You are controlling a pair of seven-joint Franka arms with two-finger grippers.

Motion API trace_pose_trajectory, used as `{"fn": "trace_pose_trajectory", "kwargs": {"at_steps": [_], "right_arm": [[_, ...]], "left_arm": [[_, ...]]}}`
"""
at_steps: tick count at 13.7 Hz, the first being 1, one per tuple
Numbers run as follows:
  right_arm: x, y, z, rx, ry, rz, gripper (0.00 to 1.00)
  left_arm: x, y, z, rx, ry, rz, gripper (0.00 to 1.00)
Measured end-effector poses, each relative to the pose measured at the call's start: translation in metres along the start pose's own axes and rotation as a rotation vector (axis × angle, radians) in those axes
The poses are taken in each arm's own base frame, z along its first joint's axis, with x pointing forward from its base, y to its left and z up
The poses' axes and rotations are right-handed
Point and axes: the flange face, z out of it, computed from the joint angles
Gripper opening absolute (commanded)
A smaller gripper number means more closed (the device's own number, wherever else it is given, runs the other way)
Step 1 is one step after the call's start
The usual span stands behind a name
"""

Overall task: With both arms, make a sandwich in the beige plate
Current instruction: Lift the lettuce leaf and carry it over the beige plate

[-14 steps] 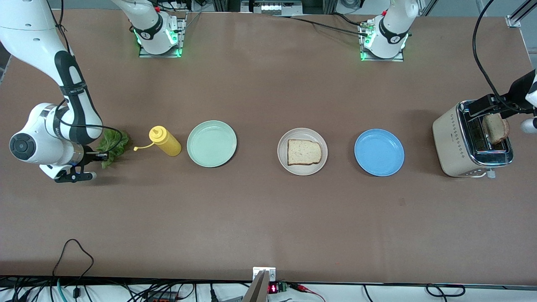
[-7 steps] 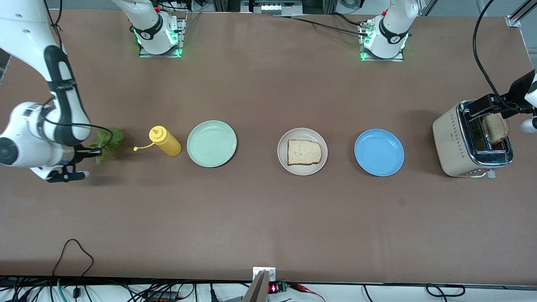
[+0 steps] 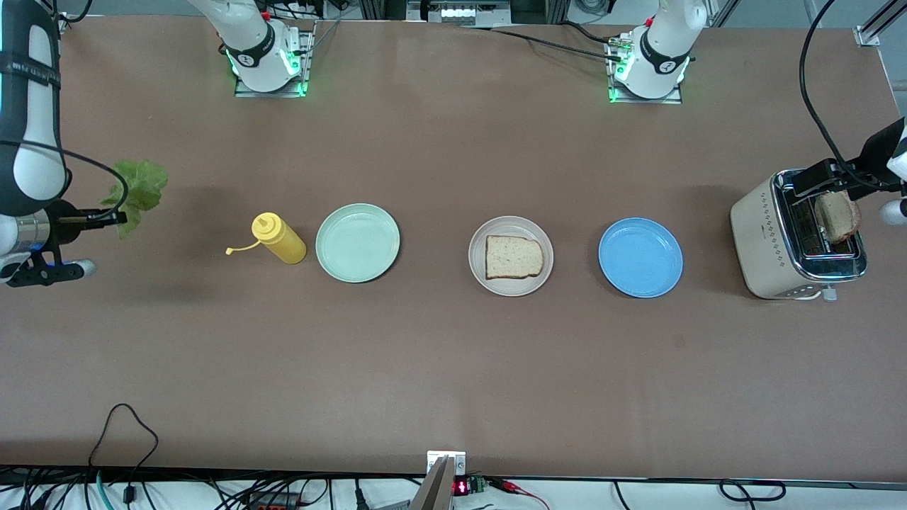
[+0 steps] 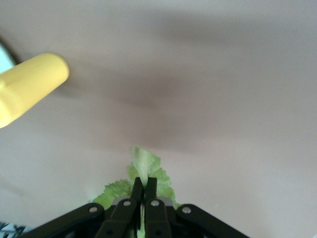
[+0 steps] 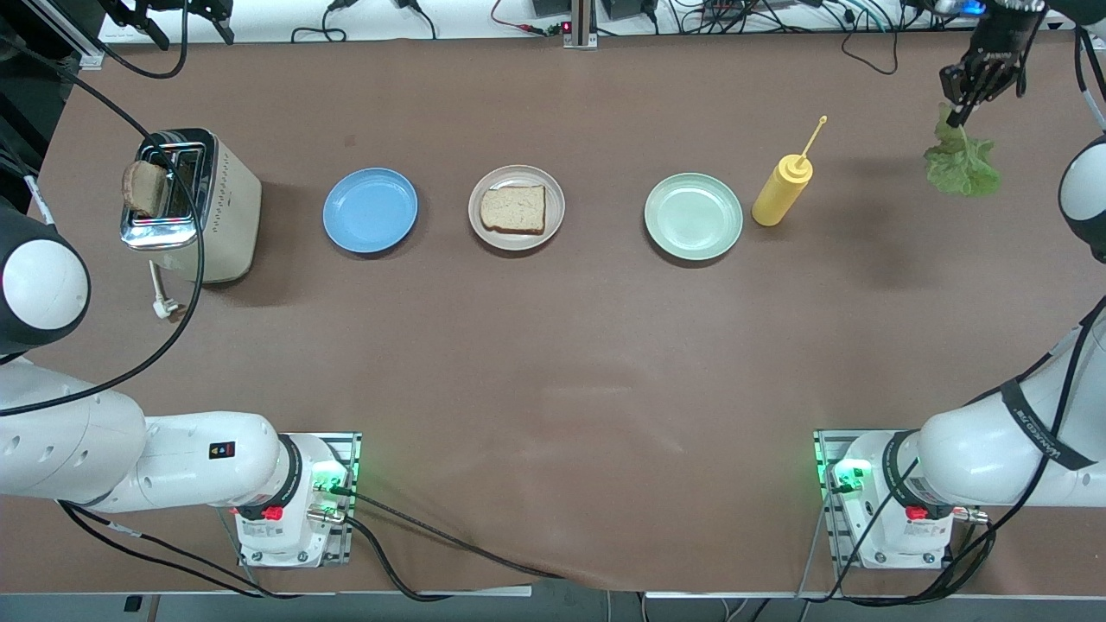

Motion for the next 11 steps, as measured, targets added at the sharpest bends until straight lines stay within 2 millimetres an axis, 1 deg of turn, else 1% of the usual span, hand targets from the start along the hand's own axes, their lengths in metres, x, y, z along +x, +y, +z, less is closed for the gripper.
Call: {"fn": "trace_pose_trajectory", "kwargs": {"at_steps": [2, 4, 5, 6, 8, 9, 11], "right_arm": [[-0.006, -0.043, -0.023, -0.006, -0.025, 0.038, 0.0], [-0.012, -0.094, -0.048, 0.045, -0.016, 0.09, 0.0], [-0.015, -0.12, -0.058, 0.086, -0.008, 0.132, 0.0], [-0.016, -0.146, -0.064, 0.119, -0.006, 0.184, 0.0], [-0.012, -0.215, -0.062, 0.151, -0.007, 0.303, 0.0], [-0.007, -0.256, -0.058, 0.165, 0.01, 0.363, 0.0], [0.005, -0.344, -0.038, 0.187, 0.047, 0.468, 0.0]], "left_arm": [[0.0, -0.001, 0.0, 0.0, 0.001, -0.001, 1.0], [0.0, -0.001, 0.0, 0.0, 0.001, -0.002, 1.0], [0.0, -0.001, 0.0, 0.0, 0.001, -0.002, 1.0], [0.0, -0.002, 0.0, 0.0, 0.001, -0.003, 1.0], [0.0, -0.003, 0.0, 0.001, 0.001, -0.005, 1.0], [0.0, -0.003, 0.0, 0.001, 0.001, -0.006, 1.0], [0.0, -0.004, 0.0, 0.001, 0.002, -0.007, 1.0]]}}
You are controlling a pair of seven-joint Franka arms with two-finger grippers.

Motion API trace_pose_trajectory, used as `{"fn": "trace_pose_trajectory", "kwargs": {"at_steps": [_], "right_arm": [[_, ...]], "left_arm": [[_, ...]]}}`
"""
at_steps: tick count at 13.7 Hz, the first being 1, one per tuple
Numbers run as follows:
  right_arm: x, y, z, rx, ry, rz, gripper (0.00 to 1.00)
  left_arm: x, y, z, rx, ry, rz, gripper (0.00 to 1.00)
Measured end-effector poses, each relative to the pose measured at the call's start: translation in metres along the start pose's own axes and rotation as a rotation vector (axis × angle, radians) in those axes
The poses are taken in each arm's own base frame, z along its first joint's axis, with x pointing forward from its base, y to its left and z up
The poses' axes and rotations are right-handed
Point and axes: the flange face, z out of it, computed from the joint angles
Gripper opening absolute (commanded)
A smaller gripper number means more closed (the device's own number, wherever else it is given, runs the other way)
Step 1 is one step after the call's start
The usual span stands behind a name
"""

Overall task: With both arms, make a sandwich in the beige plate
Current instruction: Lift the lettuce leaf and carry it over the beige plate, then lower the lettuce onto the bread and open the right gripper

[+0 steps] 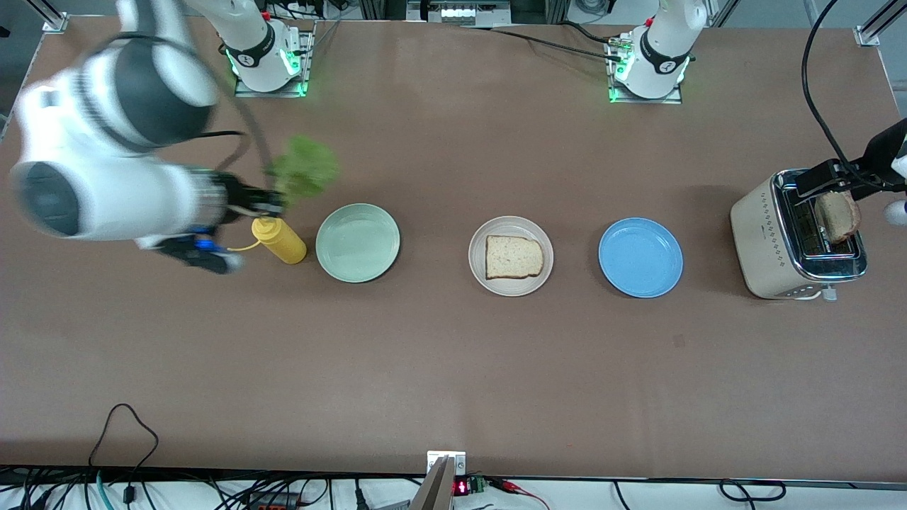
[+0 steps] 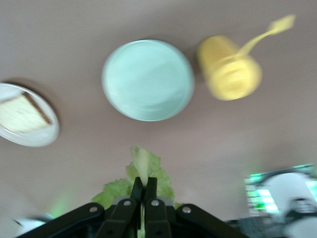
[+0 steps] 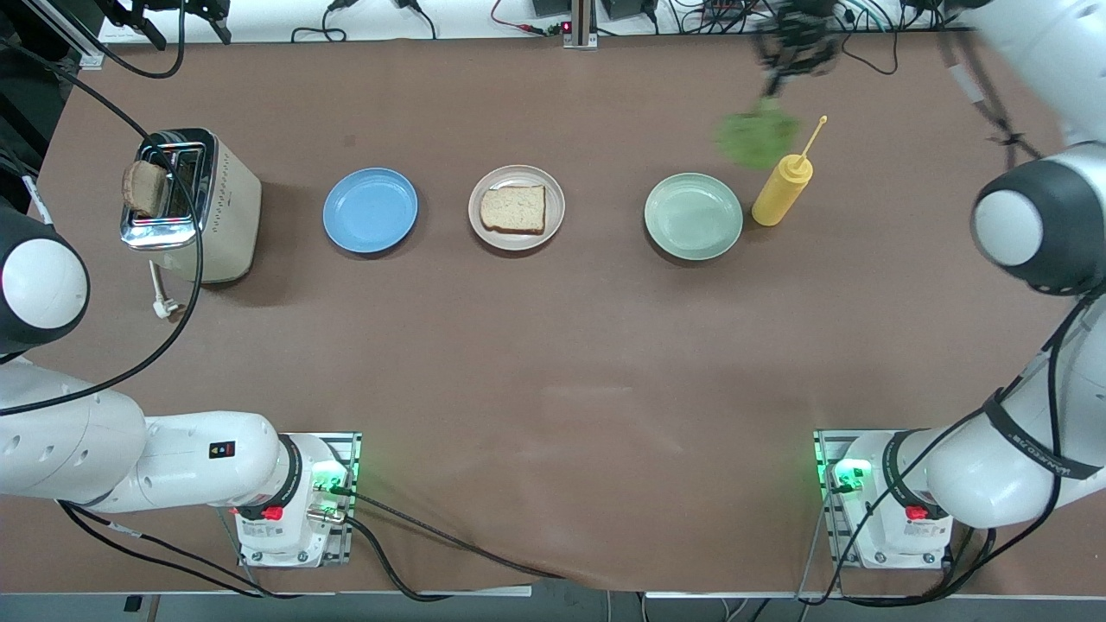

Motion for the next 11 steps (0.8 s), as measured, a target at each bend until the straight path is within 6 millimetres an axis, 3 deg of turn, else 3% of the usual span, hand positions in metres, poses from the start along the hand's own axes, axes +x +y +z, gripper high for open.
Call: {"fn": "trace_pose_trajectory", "kwargs": {"at_steps": [2, 5, 11], "right_arm": [[-0.024, -0.07, 0.047, 0.036, 0.047, 0.097, 0.0], [-0.046, -0.142, 0.118, 0.104, 0.092, 0.23, 0.0], [-0.072, -0.222, 0.241, 0.236, 0.178, 0.412, 0.0]], "left_arm": [[0.001, -0.001, -0.001, 0.0, 0.009, -0.002, 1.0], [0.002, -0.002, -0.001, 0.0, 0.014, -0.004, 1.0], [0.002, -0.005, -0.001, 0.0, 0.014, -0.009, 1.0]]}}
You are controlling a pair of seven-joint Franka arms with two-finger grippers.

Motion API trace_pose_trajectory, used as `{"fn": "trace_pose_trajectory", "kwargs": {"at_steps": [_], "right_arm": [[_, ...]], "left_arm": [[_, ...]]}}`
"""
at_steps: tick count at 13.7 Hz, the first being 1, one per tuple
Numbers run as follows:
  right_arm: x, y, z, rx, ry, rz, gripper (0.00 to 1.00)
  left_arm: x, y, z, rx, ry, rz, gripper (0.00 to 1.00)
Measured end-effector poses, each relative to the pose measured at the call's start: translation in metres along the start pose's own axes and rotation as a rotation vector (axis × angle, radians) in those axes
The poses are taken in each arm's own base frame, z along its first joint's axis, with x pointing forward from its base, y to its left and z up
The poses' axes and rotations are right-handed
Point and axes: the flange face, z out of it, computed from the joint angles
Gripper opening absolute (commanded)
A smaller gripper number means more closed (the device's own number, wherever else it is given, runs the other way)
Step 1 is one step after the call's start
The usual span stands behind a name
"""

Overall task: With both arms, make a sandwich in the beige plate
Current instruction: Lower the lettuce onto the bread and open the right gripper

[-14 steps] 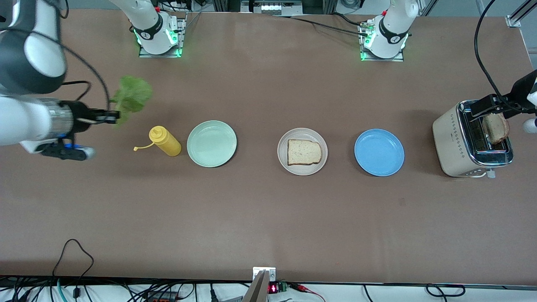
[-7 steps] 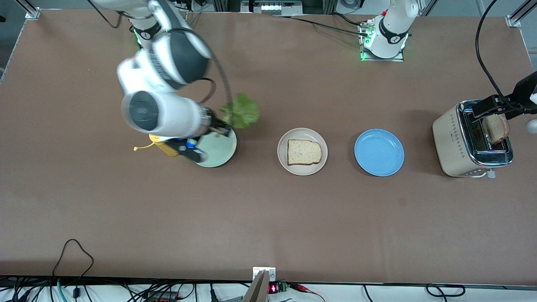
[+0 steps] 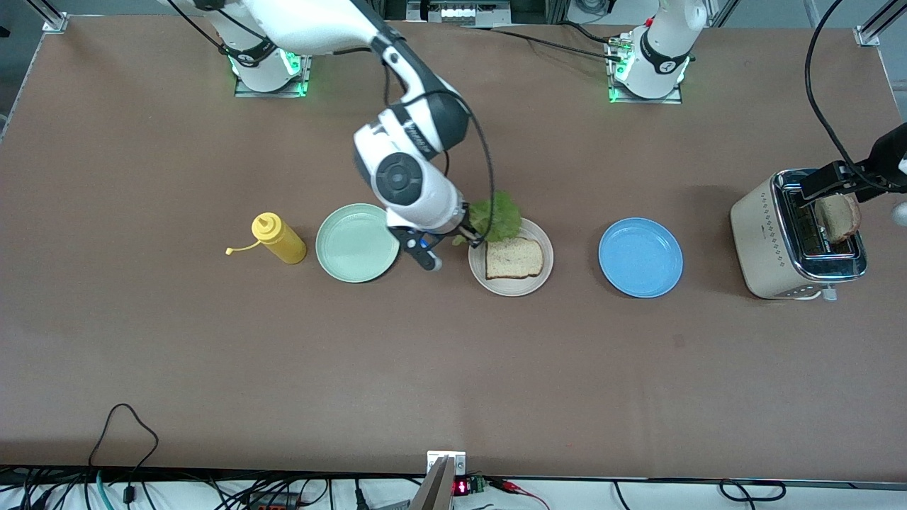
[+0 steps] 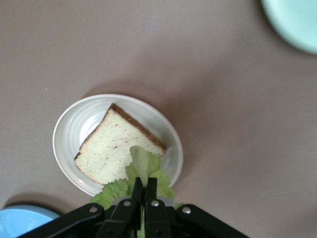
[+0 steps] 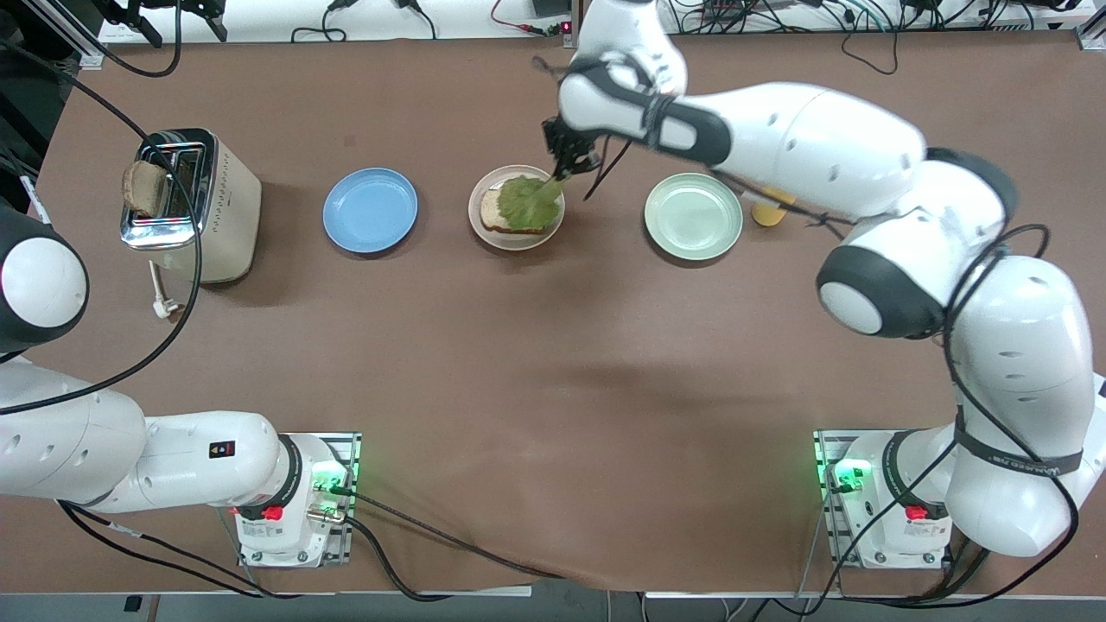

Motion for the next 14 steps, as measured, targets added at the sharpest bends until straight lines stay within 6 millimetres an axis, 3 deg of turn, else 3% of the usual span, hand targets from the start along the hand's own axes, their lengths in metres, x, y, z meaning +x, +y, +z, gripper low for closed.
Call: {"fn": "trace_pose_trajectory", "kwargs": {"at_steps": [2, 4, 12, 13, 14], "right_arm": [[-0.013, -0.002, 0.032, 0.041, 0.016, 0.036, 0.0], [-0.017, -0.002, 0.051, 0.062, 0.022, 0.065, 0.0], [-0.002, -0.009, 0.056, 0.14, -0.013, 0.144, 0.0], [-0.001, -0.008, 0.059, 0.139, -0.012, 0.146, 0.04], [-0.001, -0.008, 0.06, 0.137, -0.012, 0.147, 0.22]], "left_arm": [[0.0, -0.001, 0.0, 0.0, 0.0, -0.001, 1.0], [0.0, -0.001, 0.0, 0.0, 0.0, -0.001, 1.0], [0.002, -0.001, 0.001, 0.0, 0.005, -0.001, 1.0], [0.002, -0.001, 0.001, 0.0, 0.005, -0.001, 1.0], [0.002, -0.001, 0.001, 0.0, 0.005, -0.001, 1.0]]}}
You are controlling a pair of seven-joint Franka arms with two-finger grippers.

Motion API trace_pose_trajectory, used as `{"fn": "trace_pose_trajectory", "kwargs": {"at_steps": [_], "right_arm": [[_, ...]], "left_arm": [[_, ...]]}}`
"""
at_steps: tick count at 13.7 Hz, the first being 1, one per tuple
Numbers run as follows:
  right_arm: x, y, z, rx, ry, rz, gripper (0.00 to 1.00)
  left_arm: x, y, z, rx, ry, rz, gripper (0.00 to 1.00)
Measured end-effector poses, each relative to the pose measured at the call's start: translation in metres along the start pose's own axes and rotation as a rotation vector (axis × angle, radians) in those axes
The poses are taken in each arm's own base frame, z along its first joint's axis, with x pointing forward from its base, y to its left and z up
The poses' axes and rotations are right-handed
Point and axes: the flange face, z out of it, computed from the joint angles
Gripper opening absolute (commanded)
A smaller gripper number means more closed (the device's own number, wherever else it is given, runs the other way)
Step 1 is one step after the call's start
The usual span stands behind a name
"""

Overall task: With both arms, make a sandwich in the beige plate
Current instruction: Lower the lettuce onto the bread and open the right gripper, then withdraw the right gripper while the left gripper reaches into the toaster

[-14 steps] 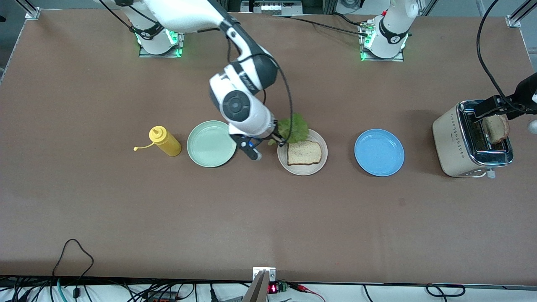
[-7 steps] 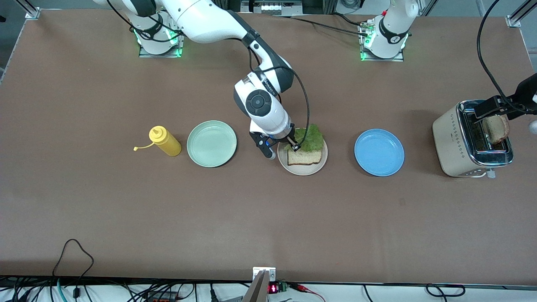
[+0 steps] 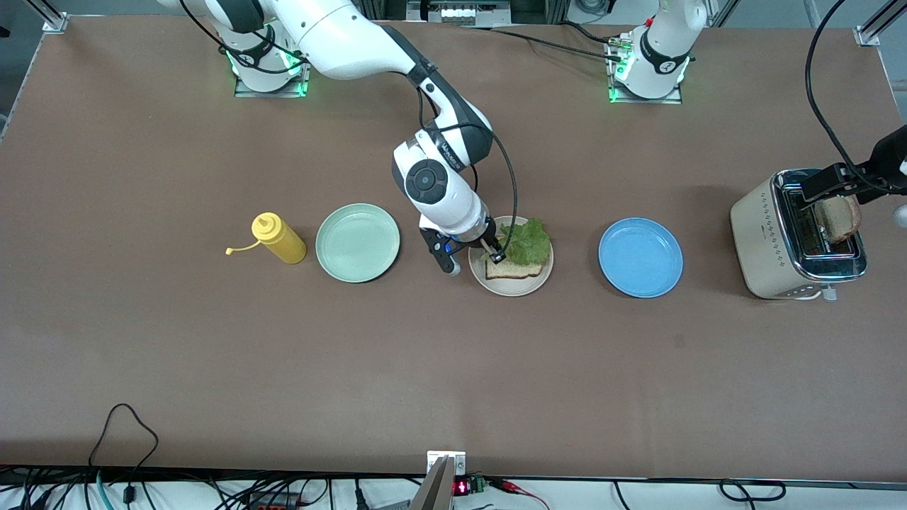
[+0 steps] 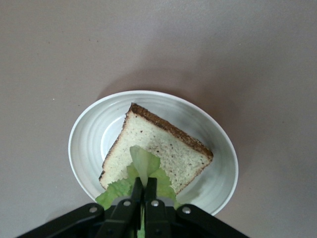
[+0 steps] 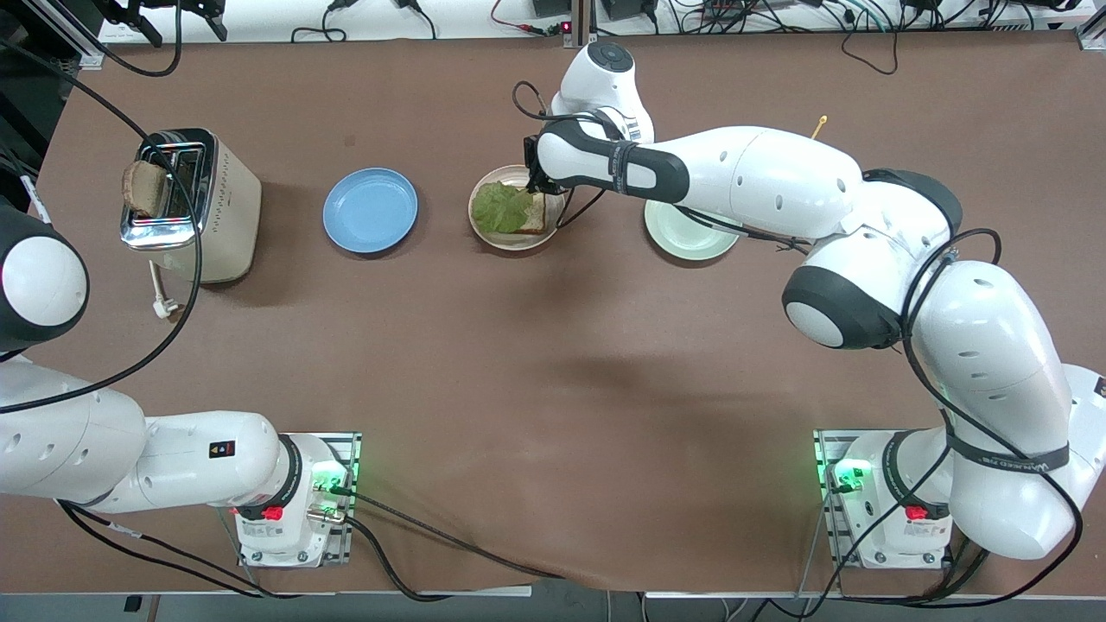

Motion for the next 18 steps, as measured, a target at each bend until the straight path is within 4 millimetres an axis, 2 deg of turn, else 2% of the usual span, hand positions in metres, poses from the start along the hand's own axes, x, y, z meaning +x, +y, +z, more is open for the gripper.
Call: {"fn": "trace_pose_trajectory", "kwargs": {"at_steps": [3, 4, 5, 8, 10, 12, 14, 17, 18], "right_arm": [[0.001, 0.0, 0.001, -0.001, 0.0, 0.002, 0.83], [0.003, -0.001, 0.0, -0.004, 0.0, 0.005, 0.86], [0.006, -0.001, -0.001, -0.012, 0.0, 0.009, 1.0], [0.013, -0.004, -0.013, -0.048, -0.006, 0.016, 1.0], [0.022, -0.01, -0.039, -0.085, -0.016, -0.008, 1.0], [0.046, -0.016, -0.091, -0.151, -0.045, -0.086, 1.0], [0.085, -0.015, -0.167, -0.23, -0.092, -0.21, 1.0], [0.147, 0.01, -0.29, -0.328, -0.102, -0.483, 1.0], [0.161, 0.023, -0.319, -0.37, -0.106, -0.573, 1.0]], "left_arm": [[0.0, 0.001, 0.0, 0.0, 0.0, 0.002, 1.0], [0.0, 0.001, 0.0, 0.0, 0.0, 0.002, 1.0], [0.0, 0.001, 0.001, 0.0, -0.001, 0.003, 1.0], [0.001, 0.003, 0.002, 0.0, -0.003, 0.005, 1.0], [0.001, 0.006, 0.003, -0.001, -0.003, 0.011, 1.0], [0.001, 0.009, 0.002, -0.001, -0.001, 0.015, 1.0], [0.001, 0.008, 0.002, -0.001, -0.001, 0.015, 1.0], [0.001, 0.012, 0.003, -0.001, -0.006, 0.022, 1.0], [0.001, 0.014, 0.004, 0.0, -0.012, 0.024, 1.0]]}}
